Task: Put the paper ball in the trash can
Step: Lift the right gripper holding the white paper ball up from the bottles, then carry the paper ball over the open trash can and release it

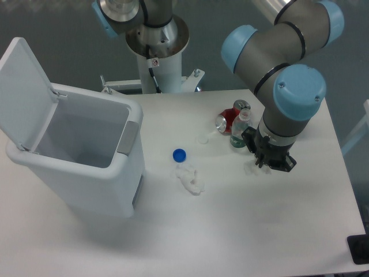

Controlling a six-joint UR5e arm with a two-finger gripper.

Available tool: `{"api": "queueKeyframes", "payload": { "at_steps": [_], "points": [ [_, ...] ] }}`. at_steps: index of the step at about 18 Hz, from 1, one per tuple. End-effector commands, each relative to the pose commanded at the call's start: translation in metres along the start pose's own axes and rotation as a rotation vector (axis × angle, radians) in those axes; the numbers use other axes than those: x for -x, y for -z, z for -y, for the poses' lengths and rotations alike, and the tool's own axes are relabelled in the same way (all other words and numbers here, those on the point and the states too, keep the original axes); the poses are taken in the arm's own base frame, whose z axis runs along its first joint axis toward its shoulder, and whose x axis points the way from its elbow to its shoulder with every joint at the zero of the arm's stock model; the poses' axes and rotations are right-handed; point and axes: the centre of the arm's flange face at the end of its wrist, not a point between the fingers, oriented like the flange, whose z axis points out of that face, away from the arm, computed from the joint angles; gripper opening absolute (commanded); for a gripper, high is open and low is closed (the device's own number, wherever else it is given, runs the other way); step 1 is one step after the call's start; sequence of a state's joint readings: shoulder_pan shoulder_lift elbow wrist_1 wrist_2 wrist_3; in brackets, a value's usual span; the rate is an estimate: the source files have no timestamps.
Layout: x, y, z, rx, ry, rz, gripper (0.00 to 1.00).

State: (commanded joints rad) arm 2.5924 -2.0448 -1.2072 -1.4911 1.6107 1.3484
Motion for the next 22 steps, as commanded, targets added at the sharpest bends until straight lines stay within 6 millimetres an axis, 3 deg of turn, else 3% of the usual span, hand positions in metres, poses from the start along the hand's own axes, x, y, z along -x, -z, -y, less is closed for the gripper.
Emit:
{"api": "queueKeyframes", "payload": {
  "at_steps": [4,6,9,11,15,19,22],
  "points": [
    [-0.004,0.002,-0.002,-0.011,0.008,0.021,0.0],
    [-0.003,0.014,-0.002,-0.02,0.018,0.039,0.0],
    [-0.019,0.043,0.004,-0.095,0.061,0.062,0.0],
    [-0.04,0.059,0.011,-0.162,0.086,0.061,0.0],
    [-0.099,0.107,0.023,-0.269,0.088,0.088,0.0],
    [-0.139,0.15,0.029,-0.39,0.137,0.099,0.0],
    [-0.17,0.16,0.06,-0.411,0.134,0.085,0.0]
  ]
}}
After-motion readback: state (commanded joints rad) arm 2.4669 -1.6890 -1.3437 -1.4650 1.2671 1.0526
